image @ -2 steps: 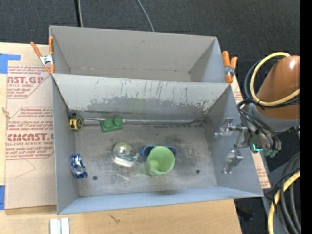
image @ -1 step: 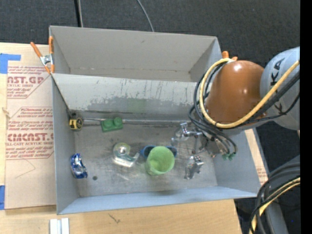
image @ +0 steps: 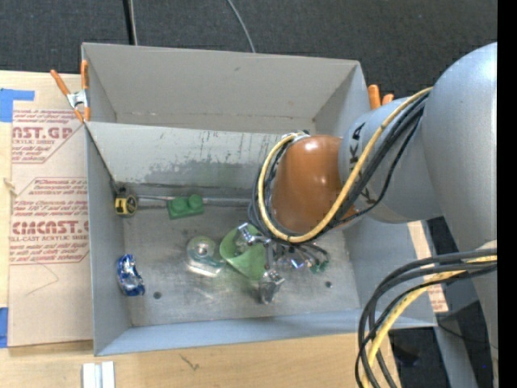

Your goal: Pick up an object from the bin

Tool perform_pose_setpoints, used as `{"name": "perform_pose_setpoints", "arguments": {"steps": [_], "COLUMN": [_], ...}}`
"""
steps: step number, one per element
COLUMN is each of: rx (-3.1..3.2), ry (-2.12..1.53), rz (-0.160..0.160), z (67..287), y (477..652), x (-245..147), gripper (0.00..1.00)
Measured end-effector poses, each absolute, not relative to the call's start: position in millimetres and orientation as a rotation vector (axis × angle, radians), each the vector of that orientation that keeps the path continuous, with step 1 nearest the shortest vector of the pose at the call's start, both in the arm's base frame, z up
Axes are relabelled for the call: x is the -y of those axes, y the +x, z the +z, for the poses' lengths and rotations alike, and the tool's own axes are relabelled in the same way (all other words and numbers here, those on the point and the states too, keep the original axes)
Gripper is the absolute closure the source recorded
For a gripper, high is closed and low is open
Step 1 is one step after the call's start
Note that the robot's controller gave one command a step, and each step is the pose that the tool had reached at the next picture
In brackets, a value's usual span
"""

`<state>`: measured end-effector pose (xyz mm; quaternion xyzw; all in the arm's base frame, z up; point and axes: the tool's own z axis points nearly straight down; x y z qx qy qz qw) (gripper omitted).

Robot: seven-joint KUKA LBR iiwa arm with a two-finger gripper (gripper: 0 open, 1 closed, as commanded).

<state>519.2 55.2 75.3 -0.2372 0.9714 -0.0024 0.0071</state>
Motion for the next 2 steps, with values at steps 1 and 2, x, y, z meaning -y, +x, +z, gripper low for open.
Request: {"name": "perform_pose_setpoints", "arguments": {"steps": [1, 2], "rx": [-3.042, -3.043], "ry": [-0.742, -0.732], "rz": [-0.007, 0.000], "z": [77, 219], "y": [518.6, 555.1], "x": [-55, -86], "gripper": [1.00, 1.00]}}
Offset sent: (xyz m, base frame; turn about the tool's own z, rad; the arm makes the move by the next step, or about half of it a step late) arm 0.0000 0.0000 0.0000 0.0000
